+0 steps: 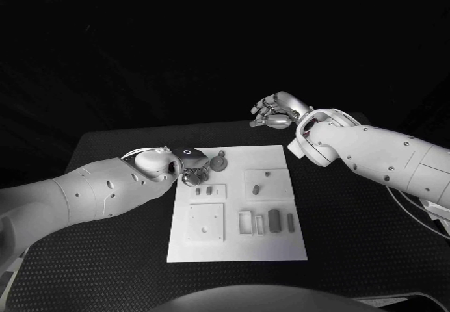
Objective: Assemble the parts on the task board
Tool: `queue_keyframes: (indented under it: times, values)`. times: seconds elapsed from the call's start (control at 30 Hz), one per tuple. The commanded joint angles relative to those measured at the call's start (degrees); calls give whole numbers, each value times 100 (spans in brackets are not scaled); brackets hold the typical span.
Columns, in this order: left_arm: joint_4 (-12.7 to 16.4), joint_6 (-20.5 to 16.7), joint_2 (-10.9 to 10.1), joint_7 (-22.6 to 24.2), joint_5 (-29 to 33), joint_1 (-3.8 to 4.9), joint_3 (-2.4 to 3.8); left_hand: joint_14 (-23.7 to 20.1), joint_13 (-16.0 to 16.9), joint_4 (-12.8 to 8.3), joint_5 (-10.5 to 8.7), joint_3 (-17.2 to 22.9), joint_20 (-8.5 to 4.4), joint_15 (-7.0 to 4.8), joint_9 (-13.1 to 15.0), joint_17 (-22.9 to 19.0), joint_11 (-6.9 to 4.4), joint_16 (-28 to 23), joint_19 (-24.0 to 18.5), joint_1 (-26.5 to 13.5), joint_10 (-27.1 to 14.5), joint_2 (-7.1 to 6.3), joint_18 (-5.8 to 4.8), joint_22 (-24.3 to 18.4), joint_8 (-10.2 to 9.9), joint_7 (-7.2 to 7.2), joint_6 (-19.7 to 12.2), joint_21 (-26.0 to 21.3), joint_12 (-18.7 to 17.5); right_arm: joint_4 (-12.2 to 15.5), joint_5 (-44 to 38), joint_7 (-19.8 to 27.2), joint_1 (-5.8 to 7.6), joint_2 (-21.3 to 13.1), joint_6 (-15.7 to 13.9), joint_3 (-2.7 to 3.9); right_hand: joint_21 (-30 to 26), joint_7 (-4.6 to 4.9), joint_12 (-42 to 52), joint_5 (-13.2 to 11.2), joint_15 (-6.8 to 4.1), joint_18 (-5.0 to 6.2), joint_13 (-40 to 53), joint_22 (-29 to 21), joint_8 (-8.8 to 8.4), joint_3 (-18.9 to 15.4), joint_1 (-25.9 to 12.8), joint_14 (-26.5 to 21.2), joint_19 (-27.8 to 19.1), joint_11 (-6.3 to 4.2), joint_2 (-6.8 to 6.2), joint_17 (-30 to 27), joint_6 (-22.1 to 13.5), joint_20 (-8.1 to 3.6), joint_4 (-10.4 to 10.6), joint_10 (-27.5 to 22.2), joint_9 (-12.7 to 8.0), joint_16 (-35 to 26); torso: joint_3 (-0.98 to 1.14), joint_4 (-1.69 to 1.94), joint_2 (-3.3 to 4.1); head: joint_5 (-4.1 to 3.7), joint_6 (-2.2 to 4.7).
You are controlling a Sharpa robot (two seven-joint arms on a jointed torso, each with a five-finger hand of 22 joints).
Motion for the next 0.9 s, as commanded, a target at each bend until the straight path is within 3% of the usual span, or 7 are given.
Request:
queue_keyframes:
  times: [0.03,0.47,0.63,0.7,0.8,0.9]
  values:
    - [3,-7,-6,-15,43,-2,-1,-10,11,-4,23,-37,26,38,-9,14,4,-36,-6,5,-57,-50,152,90,-45,3,-78,-37,-1,-5,9,7,3,1,52,4,-40,140,-20,8,5,-112,-7,6,21,-32,-53,-45,-47,-3,-7,-9,-48,10,0,-42,-6,-34,0,0,1,-2,2]
    - [-149,-158,-158,-64,89,-1,9,2,30,-18,23,-32,29,34,-9,50,-1,-55,9,34,-46,-98,159,97,-89,26,-189,-49,11,-101,8,48,3,-5,116,4,-89,136,-80,9,56,-137,-115,36,58,-25,-11,-158,-141,35,-20,-97,-29,22,-2,-138,-8,-129,1,0,-2,-17,36]
    - [-306,-158,-289,-126,589,12,69,8,27,23,23,-47,32,45,-8,66,15,-71,20,-9,-98,-151,158,98,-113,42,-252,-57,-12,-234,0,239,3,-5,180,4,-153,107,-240,8,131,-179,-318,84,98,-4,-13,-206,-280,99,-27,-332,-17,38,0,-207,-12,-420,-4,-4,-1,-32,67]
    - [-443,-264,-335,-171,823,29,111,8,8,61,21,-71,44,73,-5,80,49,-78,24,-56,-215,-191,164,100,-124,36,-289,-62,-37,-346,0,323,3,3,235,4,-160,106,-299,10,129,-182,-400,108,132,25,22,-143,-296,102,-35,-400,21,39,1,-140,-8,-492,-2,-6,-5,-40,78]
    - [-540,-388,-455,-221,1473,44,231,-53,-12,110,14,-147,84,120,10,92,99,-113,-18,-152,-377,-255,177,102,-117,70,-303,-88,-32,-474,0,470,3,2,276,3,-177,76,-416,8,142,-186,-538,139,164,34,7,-100,-316,93,-75,-509,45,47,3,-37,-12,-636,-5,-4,-25,-61,100]
    - [-535,-503,-593,-153,2384,49,431,-355,-26,160,15,-161,186,219,33,45,188,-310,-293,-202,-568,-270,169,50,-109,114,-329,-252,-15,-509,-109,813,3,-77,356,-1,-143,92,-445,11,90,-147,-604,166,197,64,30,92,-224,62,-74,-519,85,32,-4,108,-11,-614,-13,12,-38,-112,134]
